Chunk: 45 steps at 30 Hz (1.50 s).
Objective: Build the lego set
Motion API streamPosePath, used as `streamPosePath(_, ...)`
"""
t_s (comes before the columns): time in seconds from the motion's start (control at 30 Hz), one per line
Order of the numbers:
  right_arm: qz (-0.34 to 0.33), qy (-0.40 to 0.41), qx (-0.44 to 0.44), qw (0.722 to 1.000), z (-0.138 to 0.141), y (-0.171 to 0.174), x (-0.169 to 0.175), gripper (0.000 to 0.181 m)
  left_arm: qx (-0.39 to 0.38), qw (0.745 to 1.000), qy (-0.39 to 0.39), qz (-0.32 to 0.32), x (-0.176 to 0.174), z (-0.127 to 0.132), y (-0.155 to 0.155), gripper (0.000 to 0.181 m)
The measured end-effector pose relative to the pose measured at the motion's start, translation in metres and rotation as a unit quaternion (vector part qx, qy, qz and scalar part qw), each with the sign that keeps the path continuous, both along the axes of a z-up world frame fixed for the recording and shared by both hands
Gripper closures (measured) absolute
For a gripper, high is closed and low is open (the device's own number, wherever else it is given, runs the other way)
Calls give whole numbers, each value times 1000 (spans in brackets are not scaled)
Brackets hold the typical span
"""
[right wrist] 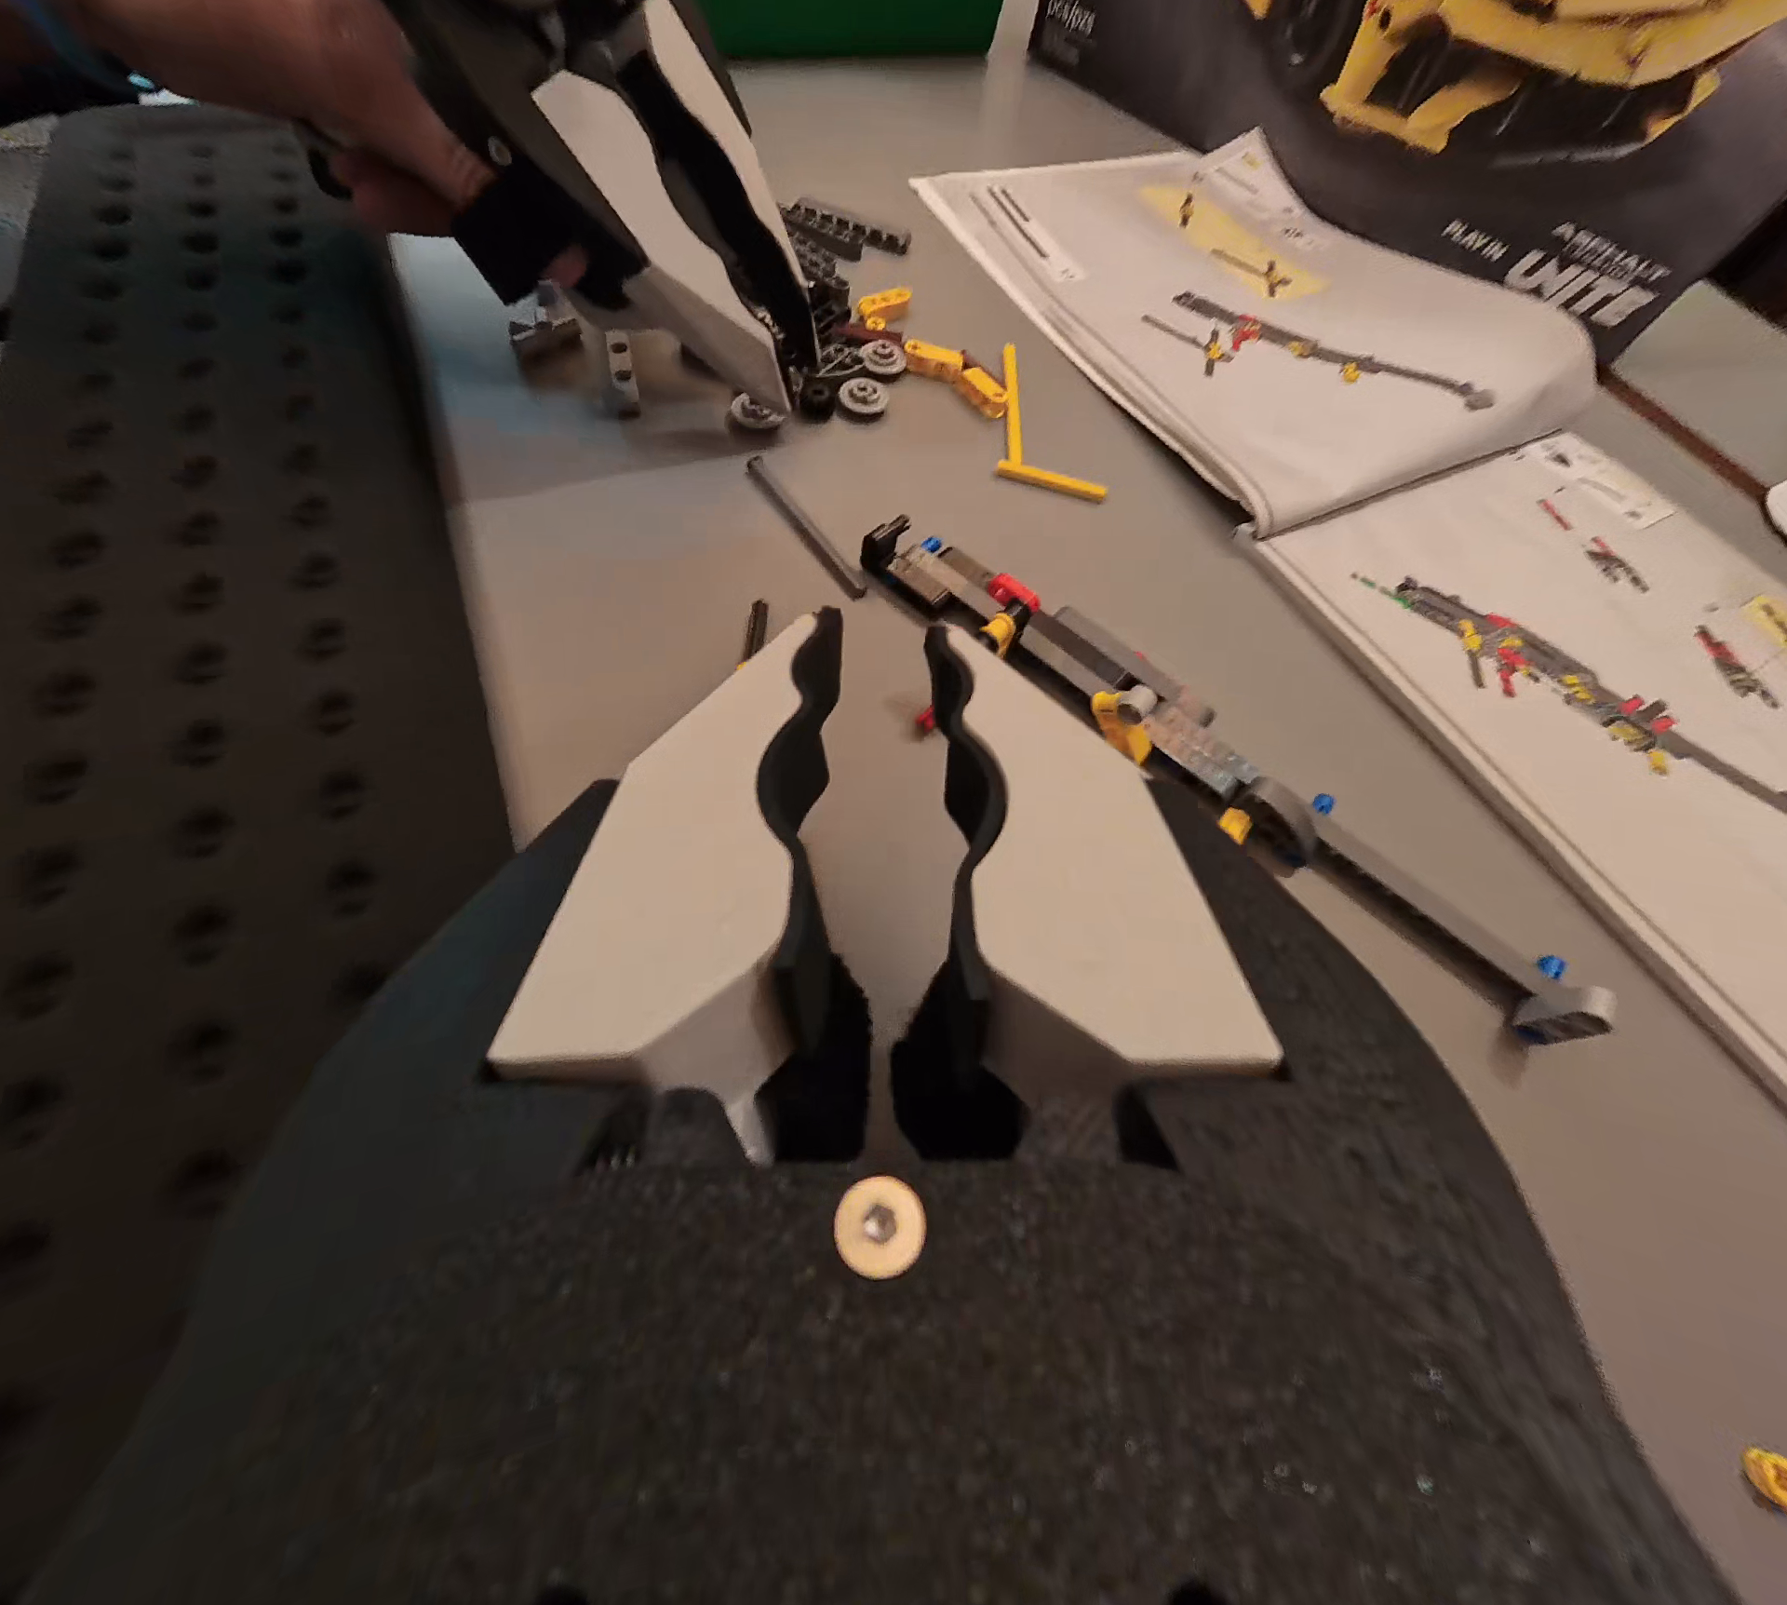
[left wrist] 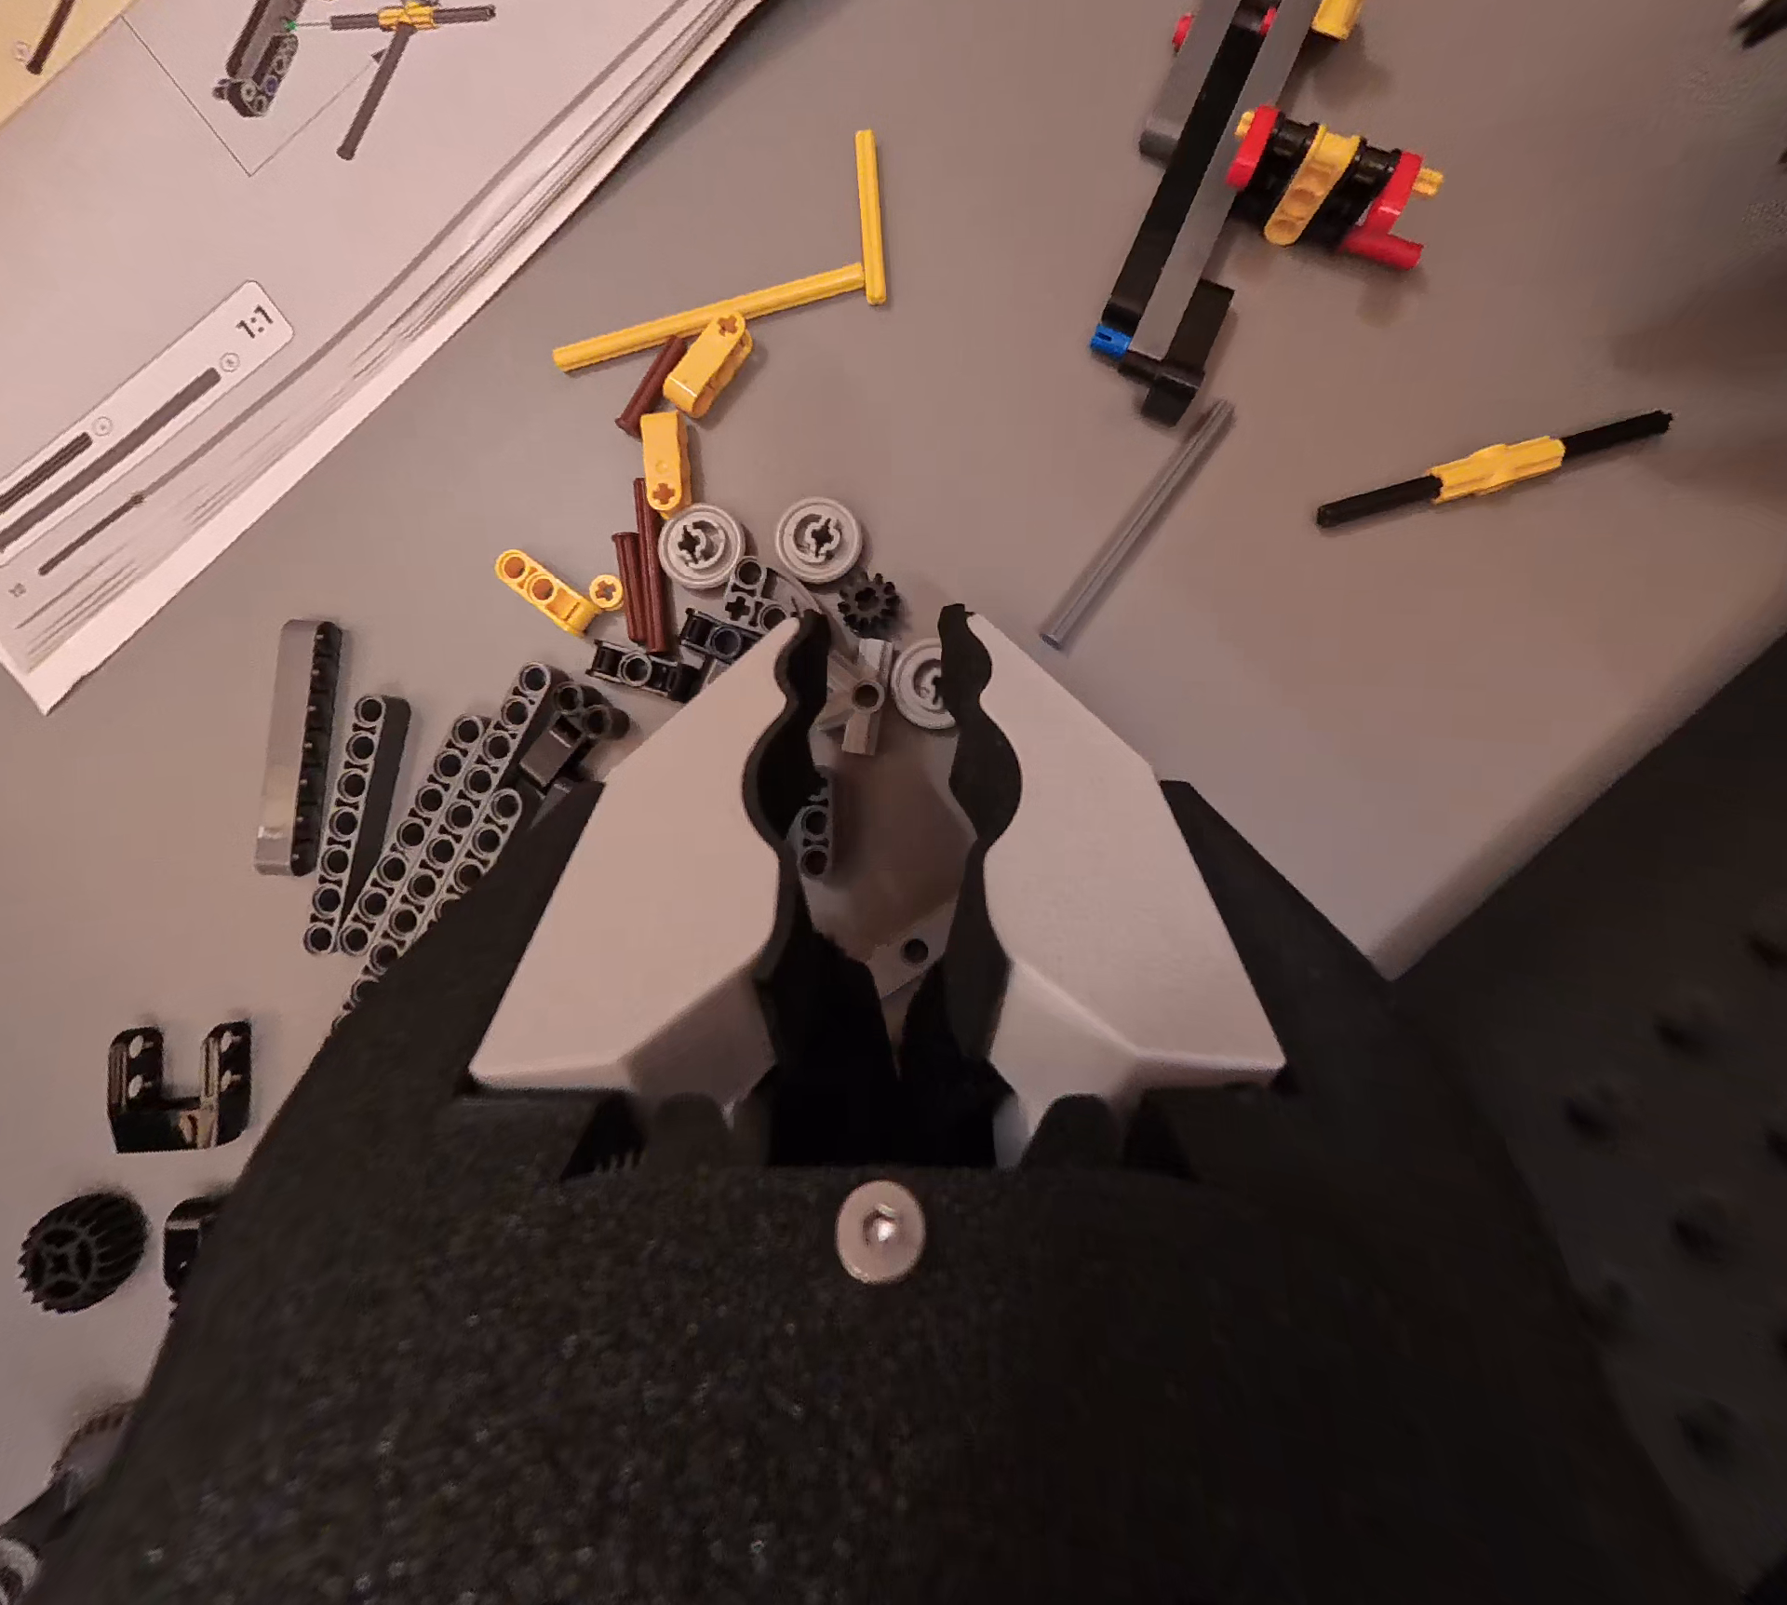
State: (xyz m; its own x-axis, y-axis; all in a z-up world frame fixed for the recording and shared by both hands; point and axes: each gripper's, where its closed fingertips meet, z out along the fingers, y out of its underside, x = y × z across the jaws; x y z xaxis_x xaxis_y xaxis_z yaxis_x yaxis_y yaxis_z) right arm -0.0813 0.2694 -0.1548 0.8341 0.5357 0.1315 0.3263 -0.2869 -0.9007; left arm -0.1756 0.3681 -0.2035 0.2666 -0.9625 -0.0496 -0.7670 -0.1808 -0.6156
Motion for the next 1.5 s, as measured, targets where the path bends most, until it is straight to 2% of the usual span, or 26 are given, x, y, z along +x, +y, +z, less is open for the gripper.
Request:
streamPosePath(0.17,8,-4,-17,1000,-9,-1,-2,165,-12,1000,-5,0,6,0,4,161)
streamPosePath(0.73,26,1,-43,999,-18,-4,-7,167,30,999,28,-27,5,-3,6,165)
streamPosePath(0.83,29,0,-47,998,-20,-5,-9,167,44,998,43,-21,-5,-4,13,166)
streamPosePath(0.93,32,3,-50,998,-20,-5,-10,167,50,997,57,-6,-20,-4,21,159)
streamPosePath(1.13,36,3,-56,998,-22,-6,-11,168,15,1000,2,-25,-1,6,9,157)
streamPosePath(1.27,35,11,-54,998,-20,-6,-10,168,11,1000,20,-22,2,-6,11,162)
streamPosePath(1.4,36,17,-52,998,-18,-6,-10,169,6,1000,15,-23,3,-6,9,169)
streamPosePath(1.5,35,18,-52,998,-18,-6,-9,169,15,1000,-2,-27,1,8,14,170)
